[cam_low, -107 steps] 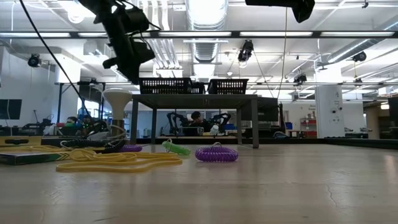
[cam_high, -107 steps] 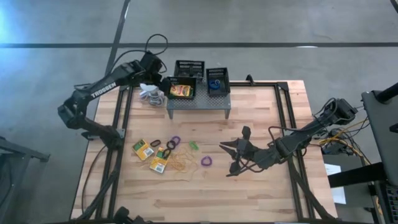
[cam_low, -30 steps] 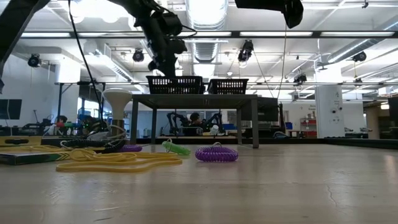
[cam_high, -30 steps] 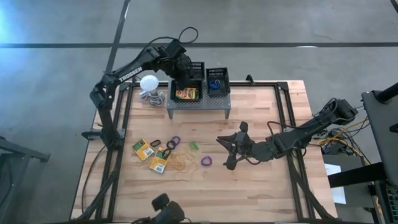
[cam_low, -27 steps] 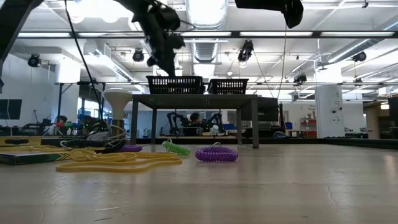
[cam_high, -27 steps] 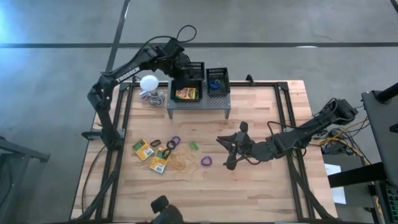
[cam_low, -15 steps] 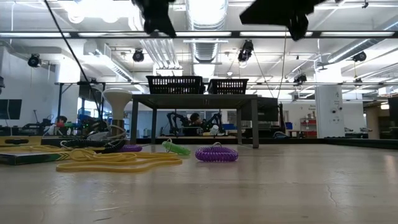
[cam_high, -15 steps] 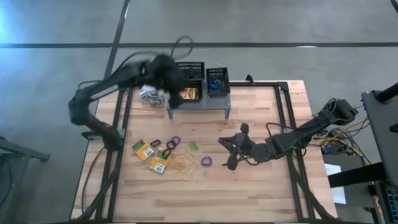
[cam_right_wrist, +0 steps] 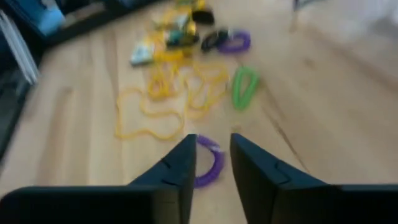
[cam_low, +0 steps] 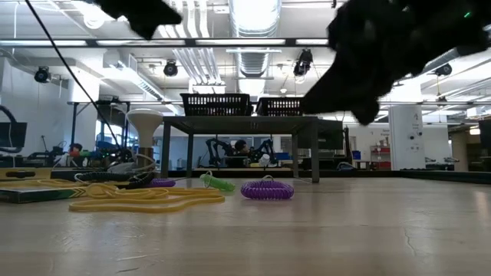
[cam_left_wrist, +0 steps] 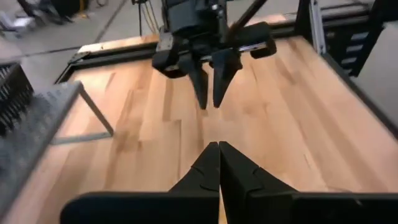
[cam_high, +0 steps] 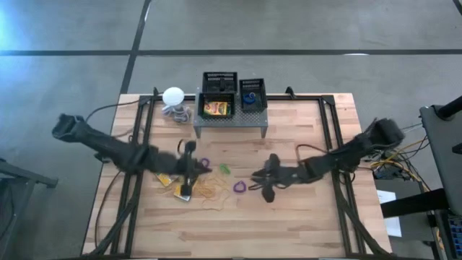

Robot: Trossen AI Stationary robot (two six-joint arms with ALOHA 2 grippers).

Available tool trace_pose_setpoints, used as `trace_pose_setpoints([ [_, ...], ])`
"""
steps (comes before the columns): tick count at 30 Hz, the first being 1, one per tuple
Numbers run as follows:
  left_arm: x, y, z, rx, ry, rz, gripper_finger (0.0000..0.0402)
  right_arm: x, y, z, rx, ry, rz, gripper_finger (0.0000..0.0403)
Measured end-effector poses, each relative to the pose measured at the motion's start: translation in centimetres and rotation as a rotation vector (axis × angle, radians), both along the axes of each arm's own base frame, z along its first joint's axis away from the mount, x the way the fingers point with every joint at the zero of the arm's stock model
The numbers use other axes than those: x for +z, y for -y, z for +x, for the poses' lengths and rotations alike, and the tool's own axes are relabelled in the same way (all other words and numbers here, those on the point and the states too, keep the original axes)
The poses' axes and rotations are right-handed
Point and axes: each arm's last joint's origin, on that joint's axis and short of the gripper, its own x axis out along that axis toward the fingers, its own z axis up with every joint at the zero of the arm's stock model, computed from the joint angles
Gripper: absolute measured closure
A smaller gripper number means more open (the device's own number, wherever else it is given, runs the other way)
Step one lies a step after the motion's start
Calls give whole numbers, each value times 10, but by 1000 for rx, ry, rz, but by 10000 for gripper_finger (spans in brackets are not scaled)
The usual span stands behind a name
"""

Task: Pick & Place Office Desk Supplies
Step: Put the right purple spring keychain into the right black bin on the shelf

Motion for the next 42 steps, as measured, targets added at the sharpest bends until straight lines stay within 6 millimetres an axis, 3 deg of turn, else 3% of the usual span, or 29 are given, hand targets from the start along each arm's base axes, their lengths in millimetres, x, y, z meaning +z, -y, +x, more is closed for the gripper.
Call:
trace_pose_setpoints([
  [6, -31, 26, -20, 52, 27, -91, 400, -29, 7, 43, 55, -140, -26, 246],
  [15, -41, 26, -23, 87, 5, -162, 400, -41, 8, 88, 218, -320, -133, 228],
  [24, -40, 25, -23, 88, 13, -161, 400, -30, 17, 95, 292, -591, -219, 296],
  [29, -39, 25, -22, 89, 13, -161, 400, -28, 18, 99, 376, -565, -152, 370],
  [32, -39, 25, -22, 90, 14, -161, 400, -28, 18, 95, 359, -568, -134, 384],
  [36, -39, 25, -22, 93, 15, -164, 400, -10, 18, 89, 258, -521, -116, 391],
  [42, -39, 25, -22, 93, 15, -165, 400, 59, 17, 74, 58, -300, -193, 392],
])
